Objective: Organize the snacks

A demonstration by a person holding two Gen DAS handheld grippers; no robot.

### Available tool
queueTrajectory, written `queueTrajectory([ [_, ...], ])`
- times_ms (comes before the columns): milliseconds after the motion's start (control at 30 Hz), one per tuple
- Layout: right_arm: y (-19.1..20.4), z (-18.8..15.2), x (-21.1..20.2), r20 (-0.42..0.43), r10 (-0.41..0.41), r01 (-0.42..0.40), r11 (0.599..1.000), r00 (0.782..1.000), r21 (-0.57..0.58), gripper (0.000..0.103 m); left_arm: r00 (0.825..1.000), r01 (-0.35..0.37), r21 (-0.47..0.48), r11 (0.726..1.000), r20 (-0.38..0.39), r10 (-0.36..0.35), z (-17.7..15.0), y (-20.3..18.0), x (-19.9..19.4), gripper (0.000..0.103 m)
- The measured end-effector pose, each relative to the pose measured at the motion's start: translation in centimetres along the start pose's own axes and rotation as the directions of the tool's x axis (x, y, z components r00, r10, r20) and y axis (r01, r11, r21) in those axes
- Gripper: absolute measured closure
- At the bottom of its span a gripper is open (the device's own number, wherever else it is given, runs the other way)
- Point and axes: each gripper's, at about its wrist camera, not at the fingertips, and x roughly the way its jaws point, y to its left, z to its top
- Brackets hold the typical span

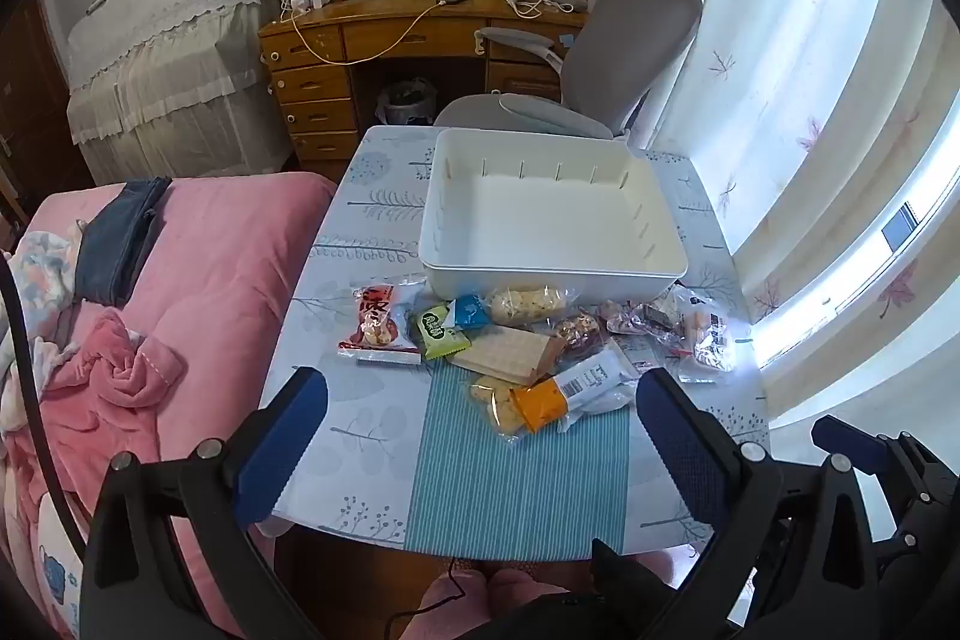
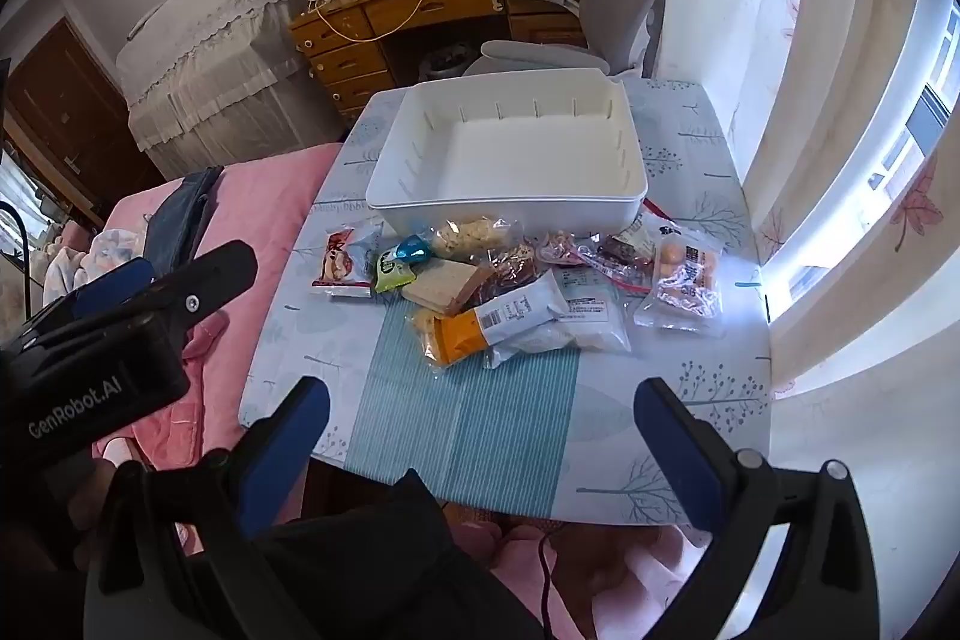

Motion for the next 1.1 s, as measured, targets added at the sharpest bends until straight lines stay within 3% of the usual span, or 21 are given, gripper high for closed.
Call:
queueTrajectory([
  [1100, -1.0, -0.5, 0.8, -0.020, 0.020, -0.020, 1.000, 1.000, 0.014, 0.001, 1.000, -0.020, 0.001, 1.000, 0.015, 0.020, 0.5, 0.1, 0.0, 0.001],
])
